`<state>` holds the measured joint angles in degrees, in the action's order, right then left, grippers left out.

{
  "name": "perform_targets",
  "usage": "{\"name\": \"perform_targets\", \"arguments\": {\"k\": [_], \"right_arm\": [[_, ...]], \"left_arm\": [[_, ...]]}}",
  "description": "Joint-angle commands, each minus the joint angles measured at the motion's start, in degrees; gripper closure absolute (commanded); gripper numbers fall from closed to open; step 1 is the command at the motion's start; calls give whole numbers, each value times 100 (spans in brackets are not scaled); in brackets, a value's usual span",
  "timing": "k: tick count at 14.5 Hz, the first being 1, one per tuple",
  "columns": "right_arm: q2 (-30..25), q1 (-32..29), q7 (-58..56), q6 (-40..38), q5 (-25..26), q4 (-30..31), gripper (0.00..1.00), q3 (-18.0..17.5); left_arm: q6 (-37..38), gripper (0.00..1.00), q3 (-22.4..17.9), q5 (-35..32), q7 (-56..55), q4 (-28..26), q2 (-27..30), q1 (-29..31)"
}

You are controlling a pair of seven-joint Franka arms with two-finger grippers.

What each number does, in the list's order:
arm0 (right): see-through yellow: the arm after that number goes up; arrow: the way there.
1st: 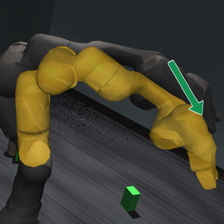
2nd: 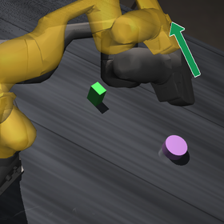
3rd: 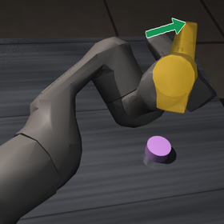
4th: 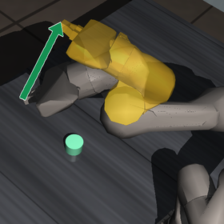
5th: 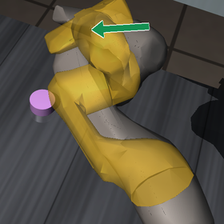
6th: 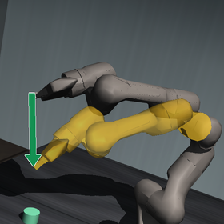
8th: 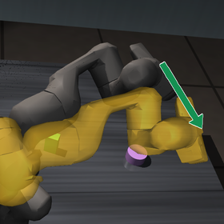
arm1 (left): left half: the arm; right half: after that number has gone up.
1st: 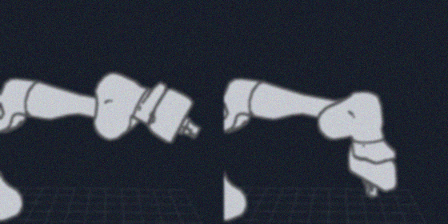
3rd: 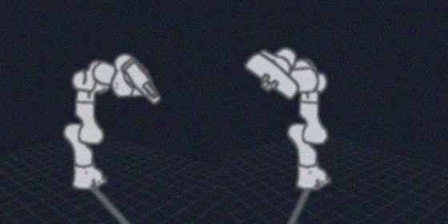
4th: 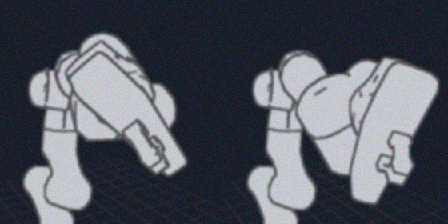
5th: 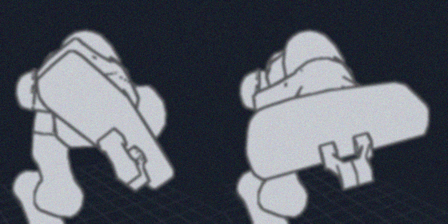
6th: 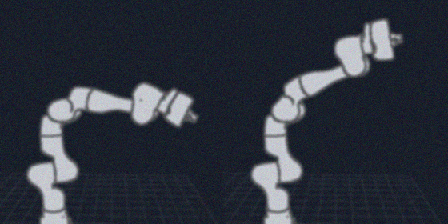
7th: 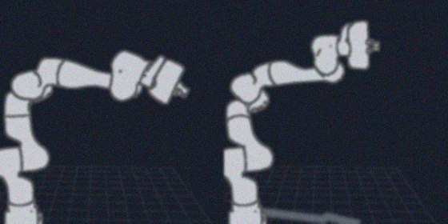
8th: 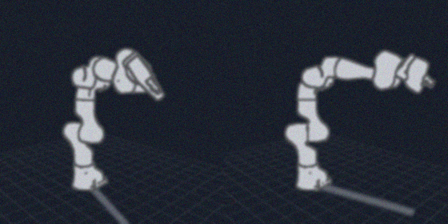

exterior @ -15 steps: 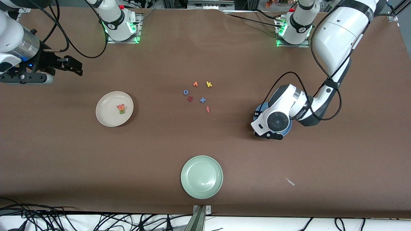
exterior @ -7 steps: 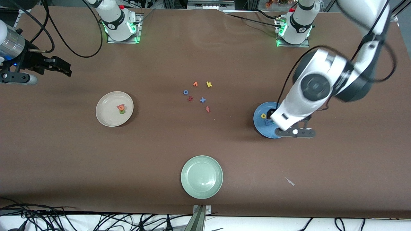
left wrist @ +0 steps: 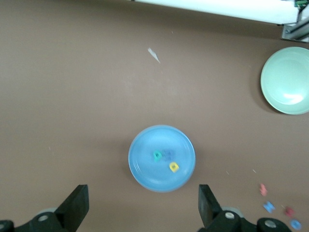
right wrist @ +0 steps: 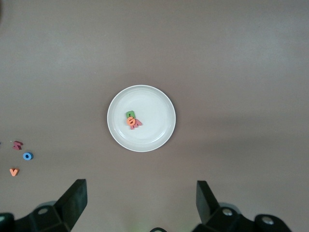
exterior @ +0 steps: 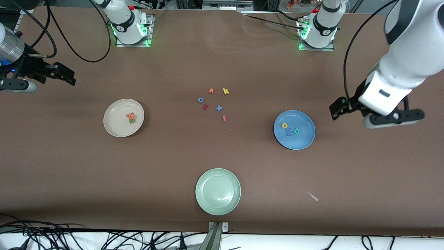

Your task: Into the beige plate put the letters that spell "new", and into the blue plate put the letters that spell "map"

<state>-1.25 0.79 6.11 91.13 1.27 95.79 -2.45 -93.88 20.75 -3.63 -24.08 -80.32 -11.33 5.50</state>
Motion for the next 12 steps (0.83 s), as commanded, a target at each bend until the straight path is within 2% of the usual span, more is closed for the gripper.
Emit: {"name": "perform_targets", "arguments": {"k": [1,3,5,6,10,12], "right_arm": [[-78,-44,-66,63,84,80,0,-72],[-42,-52,-66,72,84,63,0,-72],[-42,-43,-66,63,84,54,0,-72],[-42,-52,-66,63,84,63,0,-72],[-42,-43,-66,63,84,54,0,-81],[-42,-43,-57,71,93,54,0,-81]], "left_arm": [[-77,0,-1009,442,682,-835,719,-681],[-409,0,-1396,433,948,-1456,1043,-997],[-841,0,-1468,389,949,-2318,1579,-1025],[-790,0,-1486,389,897,-2461,1703,-1025],[-483,0,-1591,363,922,-2165,1529,-981],[-202,0,-1591,354,922,-1805,1388,-998]]}}
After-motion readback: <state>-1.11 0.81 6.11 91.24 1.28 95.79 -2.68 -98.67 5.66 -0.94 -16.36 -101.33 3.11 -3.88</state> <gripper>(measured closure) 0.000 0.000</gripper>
